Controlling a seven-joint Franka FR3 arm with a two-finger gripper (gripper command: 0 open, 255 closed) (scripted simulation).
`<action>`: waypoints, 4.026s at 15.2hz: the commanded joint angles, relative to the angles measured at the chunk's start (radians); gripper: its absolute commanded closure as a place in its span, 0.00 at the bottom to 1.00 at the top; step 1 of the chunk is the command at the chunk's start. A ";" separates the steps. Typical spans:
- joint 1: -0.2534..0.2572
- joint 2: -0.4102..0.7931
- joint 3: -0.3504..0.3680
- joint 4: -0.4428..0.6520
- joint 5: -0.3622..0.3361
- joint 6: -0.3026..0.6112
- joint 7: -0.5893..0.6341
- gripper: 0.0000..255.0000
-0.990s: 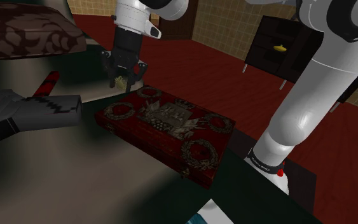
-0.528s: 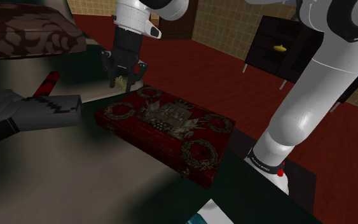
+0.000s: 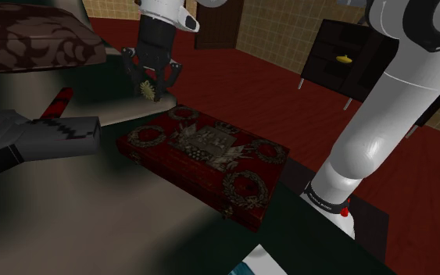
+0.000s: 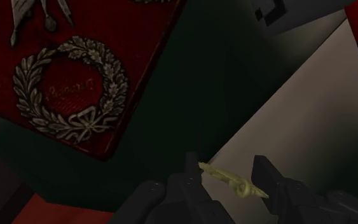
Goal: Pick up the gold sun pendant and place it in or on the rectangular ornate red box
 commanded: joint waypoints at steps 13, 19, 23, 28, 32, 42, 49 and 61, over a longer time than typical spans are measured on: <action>-0.001 0.018 -0.001 0.203 -0.024 -0.181 0.057 1.00; 0.002 -0.146 -0.008 0.066 0.072 -0.182 0.042 1.00; 0.031 -0.302 -0.023 -0.072 0.158 -0.180 0.033 1.00; 0.089 -0.480 -0.038 -0.214 0.245 -0.194 0.047 1.00; 0.147 -0.615 -0.044 -0.308 0.305 -0.214 0.079 1.00; 0.161 -0.633 -0.010 -0.445 0.341 -0.099 0.036 1.00; 0.162 -0.633 -0.009 -0.448 0.341 -0.096 0.036 1.00; 0.151 -0.636 -0.072 -0.346 0.303 -0.214 0.047 0.00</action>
